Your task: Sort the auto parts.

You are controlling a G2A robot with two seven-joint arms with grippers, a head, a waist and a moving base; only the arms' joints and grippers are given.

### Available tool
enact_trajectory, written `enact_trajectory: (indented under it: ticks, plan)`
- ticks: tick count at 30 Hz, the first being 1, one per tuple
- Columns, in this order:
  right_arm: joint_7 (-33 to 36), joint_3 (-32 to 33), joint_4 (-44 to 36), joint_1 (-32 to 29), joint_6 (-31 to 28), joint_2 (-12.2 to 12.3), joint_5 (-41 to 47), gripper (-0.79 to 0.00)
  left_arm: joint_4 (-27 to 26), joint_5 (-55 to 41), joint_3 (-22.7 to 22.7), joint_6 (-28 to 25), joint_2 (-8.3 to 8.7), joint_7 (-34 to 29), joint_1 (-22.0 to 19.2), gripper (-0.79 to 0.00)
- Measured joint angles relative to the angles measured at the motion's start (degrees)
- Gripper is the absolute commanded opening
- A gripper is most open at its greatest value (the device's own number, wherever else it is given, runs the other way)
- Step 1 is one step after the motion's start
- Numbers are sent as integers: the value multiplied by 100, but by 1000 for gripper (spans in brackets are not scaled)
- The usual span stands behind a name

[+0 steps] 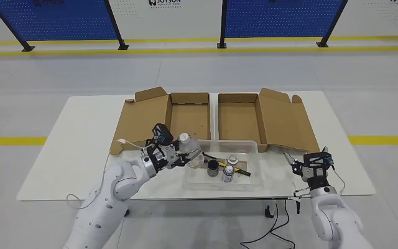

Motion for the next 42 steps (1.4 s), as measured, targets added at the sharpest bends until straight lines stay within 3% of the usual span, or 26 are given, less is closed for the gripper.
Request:
enact_trajectory:
  ticks: [12,20,26,32,42]
  plan:
    - [0,0,0,0,0,0,0,0,-569,-180,-273,-530,102,-10,311,-785]
    - [0,0,0,0,0,0,0,0,-658,-110,-317,-504,129,-16,258,-785]
    - [0,0,0,0,0,0,0,0,-468,435,-173,472,79,-82,-55,-785]
    - [0,0,0,0,0,0,0,0,-200,1406,249,1526,-24,183,-433,-785]
    - [0,0,0,0,0,0,0,0,865,1826,1103,2611,-302,385,-1252,-785]
